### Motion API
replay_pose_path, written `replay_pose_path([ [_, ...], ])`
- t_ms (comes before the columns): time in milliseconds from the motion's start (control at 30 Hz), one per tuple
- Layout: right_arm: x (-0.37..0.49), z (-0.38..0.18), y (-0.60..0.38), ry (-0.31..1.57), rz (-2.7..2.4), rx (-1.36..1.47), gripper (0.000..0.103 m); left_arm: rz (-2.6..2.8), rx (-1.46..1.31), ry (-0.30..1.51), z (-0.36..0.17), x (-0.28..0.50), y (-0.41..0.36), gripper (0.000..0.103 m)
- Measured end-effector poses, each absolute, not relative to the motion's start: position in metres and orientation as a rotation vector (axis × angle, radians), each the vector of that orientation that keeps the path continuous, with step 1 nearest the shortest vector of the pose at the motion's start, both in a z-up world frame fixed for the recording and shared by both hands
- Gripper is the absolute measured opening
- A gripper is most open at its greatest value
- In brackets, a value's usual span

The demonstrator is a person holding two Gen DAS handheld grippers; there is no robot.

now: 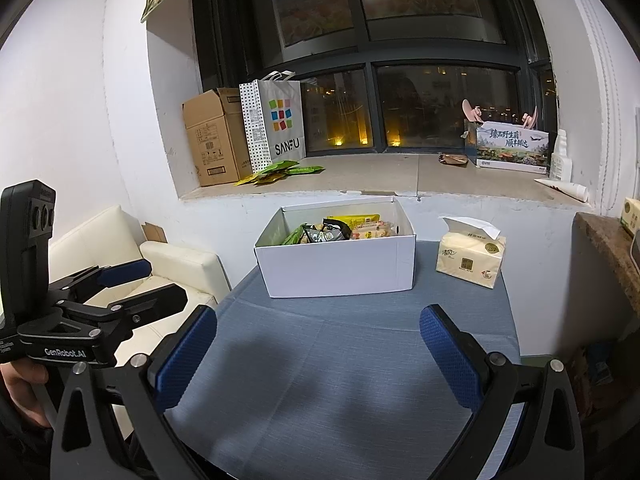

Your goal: Organize snacks

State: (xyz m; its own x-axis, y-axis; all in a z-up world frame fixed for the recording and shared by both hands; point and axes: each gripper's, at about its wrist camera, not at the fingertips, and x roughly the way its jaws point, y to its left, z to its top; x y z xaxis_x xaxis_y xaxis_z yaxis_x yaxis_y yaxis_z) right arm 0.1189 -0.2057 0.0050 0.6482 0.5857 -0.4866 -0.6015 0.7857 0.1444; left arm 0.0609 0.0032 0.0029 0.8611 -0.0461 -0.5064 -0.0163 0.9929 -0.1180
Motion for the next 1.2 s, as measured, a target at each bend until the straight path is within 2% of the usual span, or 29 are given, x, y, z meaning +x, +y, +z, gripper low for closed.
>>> replay_pose_path([
  [1200,0.1226,0.0026,-0.2071,0.543,0.681,-0.041,0.103,-0.024,-0.101,0.537,0.0022,0.0598,0.0020,0.103],
])
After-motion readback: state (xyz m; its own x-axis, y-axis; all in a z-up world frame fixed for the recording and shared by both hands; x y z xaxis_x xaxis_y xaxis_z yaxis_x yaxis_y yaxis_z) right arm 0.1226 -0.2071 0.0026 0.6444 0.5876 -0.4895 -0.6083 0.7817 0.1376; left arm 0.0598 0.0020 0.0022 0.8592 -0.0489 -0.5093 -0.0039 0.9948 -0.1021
